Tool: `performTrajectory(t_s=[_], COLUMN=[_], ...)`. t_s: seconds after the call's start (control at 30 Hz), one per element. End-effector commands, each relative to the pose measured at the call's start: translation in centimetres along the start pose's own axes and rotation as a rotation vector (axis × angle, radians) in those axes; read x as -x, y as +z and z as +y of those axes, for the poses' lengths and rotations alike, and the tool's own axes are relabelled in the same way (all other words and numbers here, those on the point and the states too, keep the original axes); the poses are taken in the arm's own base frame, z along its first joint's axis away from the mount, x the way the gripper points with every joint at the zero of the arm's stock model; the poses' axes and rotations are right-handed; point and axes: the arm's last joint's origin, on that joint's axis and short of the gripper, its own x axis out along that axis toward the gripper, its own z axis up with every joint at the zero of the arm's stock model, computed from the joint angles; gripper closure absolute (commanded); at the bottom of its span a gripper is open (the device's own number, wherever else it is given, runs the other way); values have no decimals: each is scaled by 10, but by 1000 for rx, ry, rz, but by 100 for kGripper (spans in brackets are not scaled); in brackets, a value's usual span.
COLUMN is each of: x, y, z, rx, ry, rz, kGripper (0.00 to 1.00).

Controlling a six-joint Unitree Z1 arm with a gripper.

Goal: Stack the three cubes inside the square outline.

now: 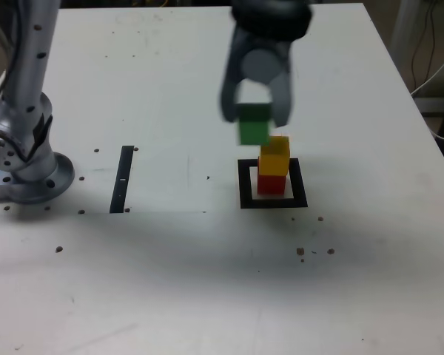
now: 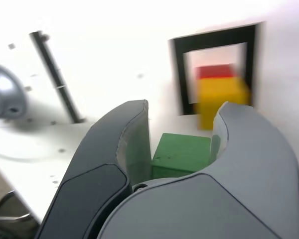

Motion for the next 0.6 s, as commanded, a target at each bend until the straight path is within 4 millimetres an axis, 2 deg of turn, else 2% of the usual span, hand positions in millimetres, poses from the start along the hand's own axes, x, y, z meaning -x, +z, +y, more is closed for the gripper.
performTrajectory(t_s=[0.0,0.2,0.57], x=[30,22,4], y=[7,10,14], z=[11,21,22], rx=[16,28,25], ry=[9,18,23], rz=[-129,-103,-47], kGripper=[97,97,97])
